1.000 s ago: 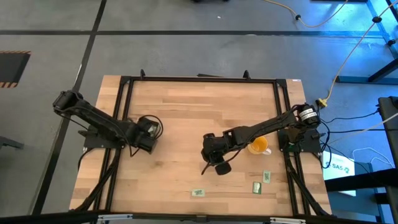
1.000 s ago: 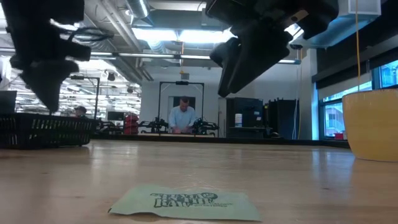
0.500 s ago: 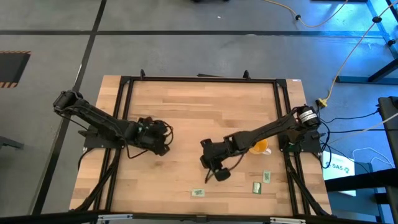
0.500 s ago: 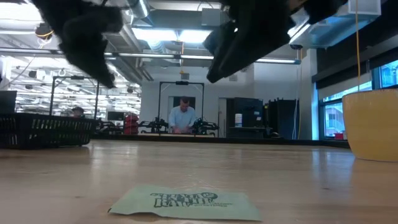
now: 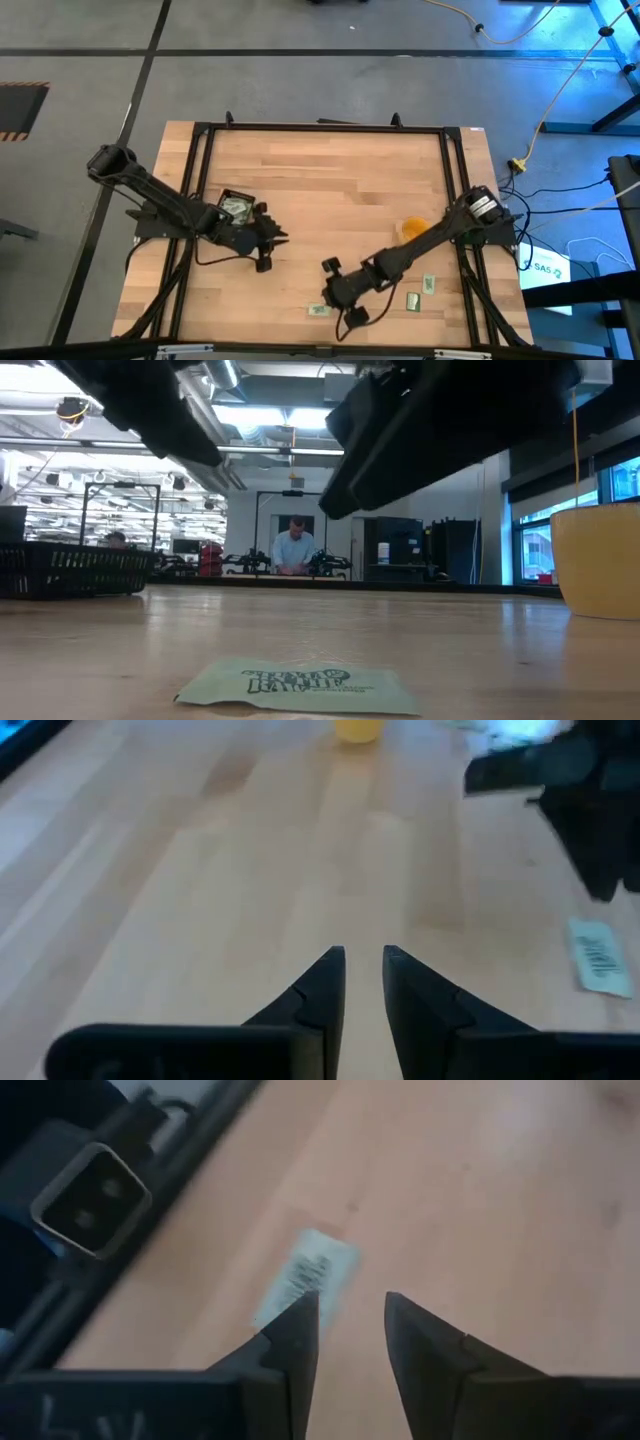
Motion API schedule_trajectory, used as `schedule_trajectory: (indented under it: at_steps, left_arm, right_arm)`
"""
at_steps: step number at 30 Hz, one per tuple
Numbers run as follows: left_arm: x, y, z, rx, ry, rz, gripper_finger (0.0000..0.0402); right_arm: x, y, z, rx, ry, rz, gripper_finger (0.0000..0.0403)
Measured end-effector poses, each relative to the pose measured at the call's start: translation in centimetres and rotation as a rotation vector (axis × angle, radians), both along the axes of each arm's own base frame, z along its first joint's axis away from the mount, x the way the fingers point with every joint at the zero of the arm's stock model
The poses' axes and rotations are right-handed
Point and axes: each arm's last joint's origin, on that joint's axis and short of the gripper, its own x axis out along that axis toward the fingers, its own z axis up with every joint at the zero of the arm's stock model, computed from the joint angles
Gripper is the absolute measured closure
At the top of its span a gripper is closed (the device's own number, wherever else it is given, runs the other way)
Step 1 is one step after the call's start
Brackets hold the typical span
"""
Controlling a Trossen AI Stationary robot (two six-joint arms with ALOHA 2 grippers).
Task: Pick and place Stevia / Truvia into bins
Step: Put the stevia packet into the black bin
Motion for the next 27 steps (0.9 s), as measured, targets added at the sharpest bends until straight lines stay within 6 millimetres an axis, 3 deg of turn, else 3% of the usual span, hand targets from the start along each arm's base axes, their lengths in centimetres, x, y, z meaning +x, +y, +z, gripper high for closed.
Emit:
schedule_trajectory:
  at_steps: [8, 16, 27]
  left_arm:
    - [-0.8, -1.8, -0.7, -0.021, -0.034, -0.073, 0.0338]
    - [-1.0, -2.6, -0.4, -0.039, -0.067, -0.103, 0.0339]
    - [-1.2, -2.8, -0.5, -0.037, -0.064, -0.111, 0.0345]
  right_arm:
    - [-0.1, 2.5, -1.8, 0.055, -0.039, 0.021, 0.0284]
    - [0.2, 2.6, -5.5, 0.0, 0.023, -0.006, 0.0304]
    - [0.1, 2.5, -6.7, -0.047, 0.054, -0.058, 0.0345]
